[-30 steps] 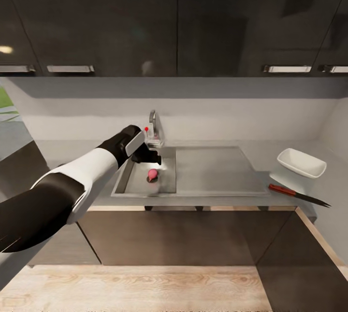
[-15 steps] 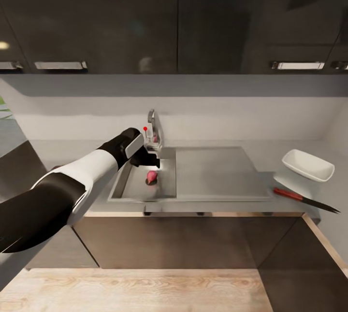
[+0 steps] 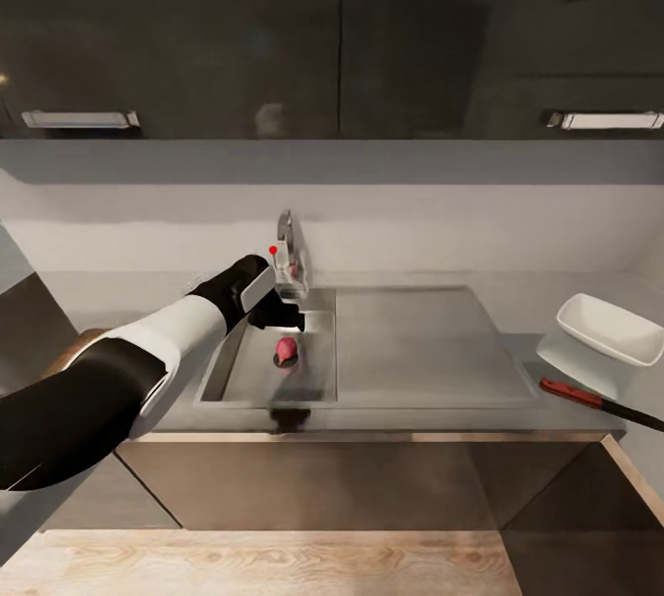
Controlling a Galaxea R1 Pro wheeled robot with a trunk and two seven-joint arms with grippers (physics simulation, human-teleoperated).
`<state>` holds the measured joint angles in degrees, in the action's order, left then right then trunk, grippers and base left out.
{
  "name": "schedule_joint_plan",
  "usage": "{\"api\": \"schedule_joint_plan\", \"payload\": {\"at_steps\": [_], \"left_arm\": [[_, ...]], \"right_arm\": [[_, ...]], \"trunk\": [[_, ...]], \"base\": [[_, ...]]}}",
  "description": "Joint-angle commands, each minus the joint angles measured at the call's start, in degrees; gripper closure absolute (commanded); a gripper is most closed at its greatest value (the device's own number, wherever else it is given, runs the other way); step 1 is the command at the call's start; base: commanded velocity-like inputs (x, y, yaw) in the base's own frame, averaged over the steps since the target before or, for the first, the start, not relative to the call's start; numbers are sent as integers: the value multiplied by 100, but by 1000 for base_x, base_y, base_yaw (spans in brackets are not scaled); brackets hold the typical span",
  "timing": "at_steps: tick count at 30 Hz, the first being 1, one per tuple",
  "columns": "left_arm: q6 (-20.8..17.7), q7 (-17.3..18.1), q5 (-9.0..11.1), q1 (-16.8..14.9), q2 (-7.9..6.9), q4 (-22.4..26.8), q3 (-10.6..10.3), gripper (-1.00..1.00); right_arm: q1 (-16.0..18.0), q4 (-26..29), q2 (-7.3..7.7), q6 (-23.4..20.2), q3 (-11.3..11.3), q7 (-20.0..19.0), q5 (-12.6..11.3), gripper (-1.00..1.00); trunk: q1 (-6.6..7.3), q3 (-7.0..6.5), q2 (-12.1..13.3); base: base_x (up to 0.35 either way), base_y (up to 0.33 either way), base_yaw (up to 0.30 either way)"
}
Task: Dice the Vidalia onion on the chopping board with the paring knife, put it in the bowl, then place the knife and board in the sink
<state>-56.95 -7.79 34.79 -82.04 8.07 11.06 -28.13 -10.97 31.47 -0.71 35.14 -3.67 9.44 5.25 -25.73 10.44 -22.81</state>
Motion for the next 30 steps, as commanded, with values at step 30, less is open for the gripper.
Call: {"api": "schedule_joint_plan", "payload": {"at_steps": [30], "left_arm": [[-18, -48, 61, 341, 9, 1, -26, -100]], "right_arm": [[-1, 9, 1, -15, -11, 58, 55, -100]], "trunk": [[-5, 284, -11]], "base": [[100, 16, 0]]}}
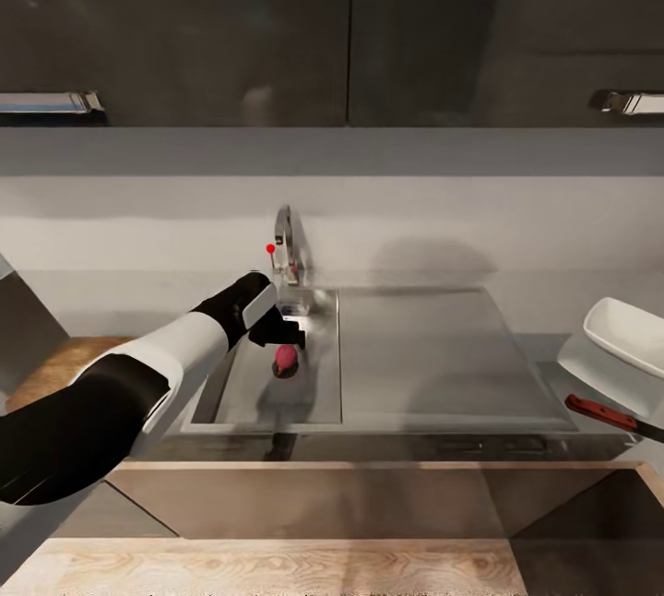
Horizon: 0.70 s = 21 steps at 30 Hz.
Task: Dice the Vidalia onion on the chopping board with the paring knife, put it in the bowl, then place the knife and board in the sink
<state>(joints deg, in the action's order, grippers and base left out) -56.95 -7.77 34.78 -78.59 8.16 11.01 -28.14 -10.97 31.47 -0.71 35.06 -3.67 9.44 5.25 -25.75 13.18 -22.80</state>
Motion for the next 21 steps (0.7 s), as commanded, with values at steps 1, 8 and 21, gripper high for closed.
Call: {"api": "schedule_joint_plan", "payload": {"at_steps": [1, 8, 21], "left_arm": [[-18, -49, 58, 43, 0, 10, -25, -100], [-15, -49, 55, 107, 1, 14, -27, -100], [66, -49, 46, 116, 10, 8, -34, -100]], "right_arm": [[-2, 9, 1, -8, -11, 58, 55, -100], [-2, 9, -7, -5, -11, 58, 55, -100], [-2, 9, -8, 0, -11, 58, 55, -100]], "trunk": [[-3, 19, -12], [-3, 83, -12], [-3, 199, -12]], "base": [[0, 0, 0], [0, 0, 0], [0, 0, 0]]}}
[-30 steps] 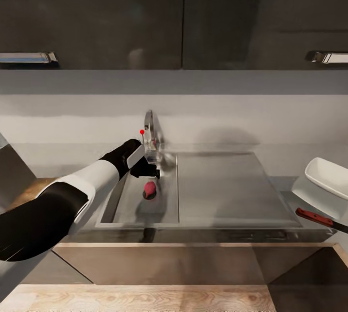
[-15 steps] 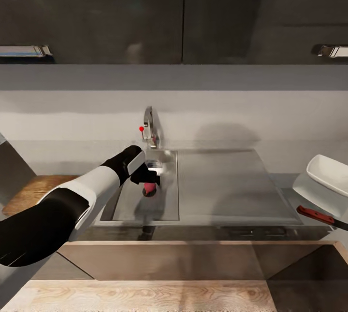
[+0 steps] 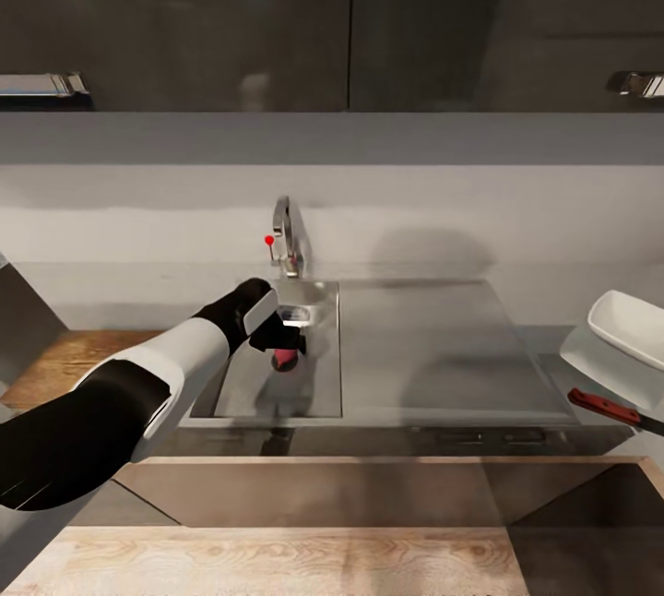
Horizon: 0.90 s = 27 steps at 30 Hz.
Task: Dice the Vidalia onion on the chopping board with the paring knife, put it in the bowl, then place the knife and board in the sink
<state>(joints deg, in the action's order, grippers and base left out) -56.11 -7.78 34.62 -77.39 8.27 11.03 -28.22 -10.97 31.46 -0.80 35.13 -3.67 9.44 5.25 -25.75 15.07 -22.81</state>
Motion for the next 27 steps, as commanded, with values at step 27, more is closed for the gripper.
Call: {"api": "schedule_joint_plan", "payload": {"at_steps": [27], "left_arm": [[-14, -48, 54, 133, -7, 10, -26, -100]], "right_arm": [[-2, 9, 1, -6, -11, 58, 55, -100]], "trunk": [[-3, 31, -11]], "base": [[45, 0, 0]]}}
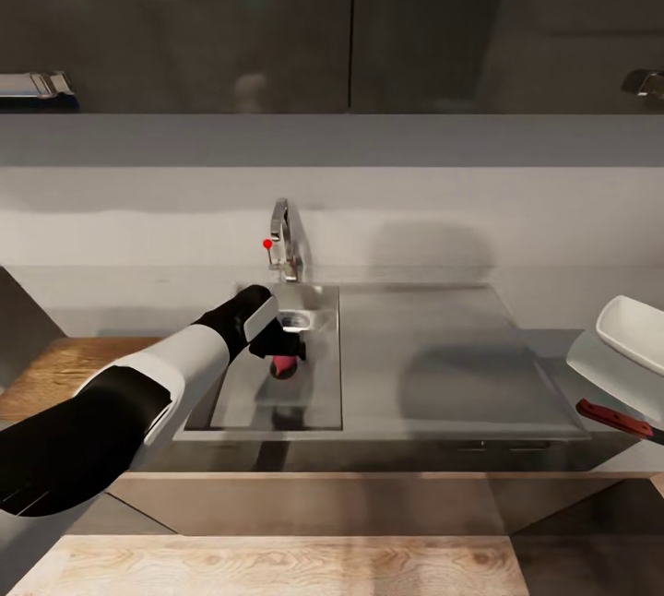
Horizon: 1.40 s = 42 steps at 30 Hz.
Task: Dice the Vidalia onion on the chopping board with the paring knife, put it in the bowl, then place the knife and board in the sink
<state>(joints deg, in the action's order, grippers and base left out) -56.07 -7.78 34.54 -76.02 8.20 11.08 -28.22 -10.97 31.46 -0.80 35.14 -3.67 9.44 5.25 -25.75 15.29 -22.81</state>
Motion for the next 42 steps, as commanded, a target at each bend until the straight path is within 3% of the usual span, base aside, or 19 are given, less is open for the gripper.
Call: {"api": "schedule_joint_plan", "payload": {"at_steps": [1, 42], "left_arm": [[-18, -48, 62, 4, 2, 7, -26, -100], [-9, -40, 53, 26, 3, 8, -34, -100]], "right_arm": [[-2, 9, 1, -9, -11, 58, 55, -100], [-2, 9, 1, -7, -11, 58, 55, -100]], "trunk": [[-3, 15, -11], [-3, 342, -11]], "base": [[0, 0, 0], [59, 0, 0]]}}
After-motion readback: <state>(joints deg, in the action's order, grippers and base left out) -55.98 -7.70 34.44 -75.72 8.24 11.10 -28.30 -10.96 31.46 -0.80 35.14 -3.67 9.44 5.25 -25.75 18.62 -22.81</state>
